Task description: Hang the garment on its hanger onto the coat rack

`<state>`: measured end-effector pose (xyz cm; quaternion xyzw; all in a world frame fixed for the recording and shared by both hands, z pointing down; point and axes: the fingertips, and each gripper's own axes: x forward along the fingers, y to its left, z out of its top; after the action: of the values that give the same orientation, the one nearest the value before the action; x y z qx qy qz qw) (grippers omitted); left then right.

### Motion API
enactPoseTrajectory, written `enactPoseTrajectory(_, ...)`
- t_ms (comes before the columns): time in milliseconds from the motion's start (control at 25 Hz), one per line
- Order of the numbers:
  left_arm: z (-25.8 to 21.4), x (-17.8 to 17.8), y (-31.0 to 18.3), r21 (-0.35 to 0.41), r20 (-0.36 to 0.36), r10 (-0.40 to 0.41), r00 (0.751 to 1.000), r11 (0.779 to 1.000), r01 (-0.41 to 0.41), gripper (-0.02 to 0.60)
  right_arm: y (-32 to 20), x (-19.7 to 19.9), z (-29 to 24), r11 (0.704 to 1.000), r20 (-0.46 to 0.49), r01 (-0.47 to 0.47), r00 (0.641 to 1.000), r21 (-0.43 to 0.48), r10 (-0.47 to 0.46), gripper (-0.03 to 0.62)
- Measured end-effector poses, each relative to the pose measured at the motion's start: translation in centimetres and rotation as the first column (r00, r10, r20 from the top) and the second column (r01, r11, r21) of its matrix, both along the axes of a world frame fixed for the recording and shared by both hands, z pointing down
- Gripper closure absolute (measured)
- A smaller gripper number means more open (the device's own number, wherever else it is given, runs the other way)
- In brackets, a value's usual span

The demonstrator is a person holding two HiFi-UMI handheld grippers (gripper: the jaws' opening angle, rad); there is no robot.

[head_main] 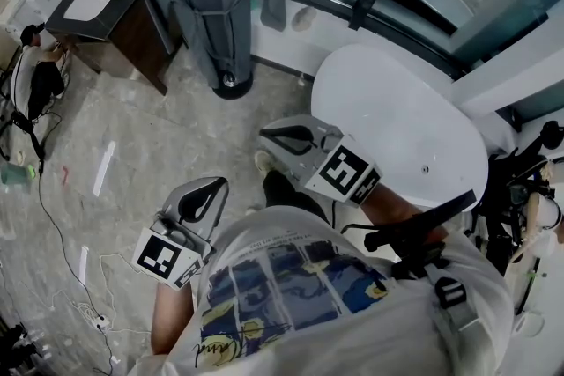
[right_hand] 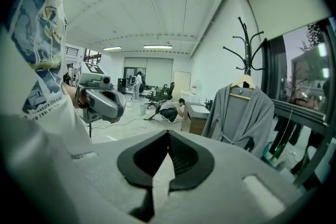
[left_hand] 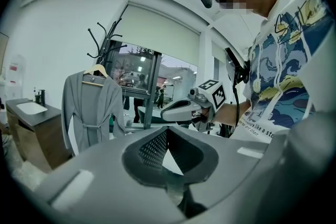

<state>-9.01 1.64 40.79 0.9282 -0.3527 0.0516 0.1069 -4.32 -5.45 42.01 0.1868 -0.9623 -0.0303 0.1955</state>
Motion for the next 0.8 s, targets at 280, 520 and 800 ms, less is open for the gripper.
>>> enactPoseTrajectory(280,0.44,-0.24,0.22,-0.01,-0.004,-0.007,1.0,1.0,0.007,0.58,0.39,-0.51,0.19,1.0,-0.008,0.021,1.0,0.009,-0.02,0.592)
enactPoseTrajectory(520,0.27,-0.47,0.57,-0.015,-0.004,-0.016,1.0,1.0,0.016,0.58,0.9,-0.86,0.2,1.0,-0.011,0.031,0.999,-0.002,-0.031,0.592)
enactPoseTrajectory(800,0.56,-0.06,0.51,-0.023,-0.002,-0.01,1.0,1.0,0.01,0.58,1.0,-0.61,0.78,0.999,-0.023,0.04,0.999,-0.004,-0.04,0.592)
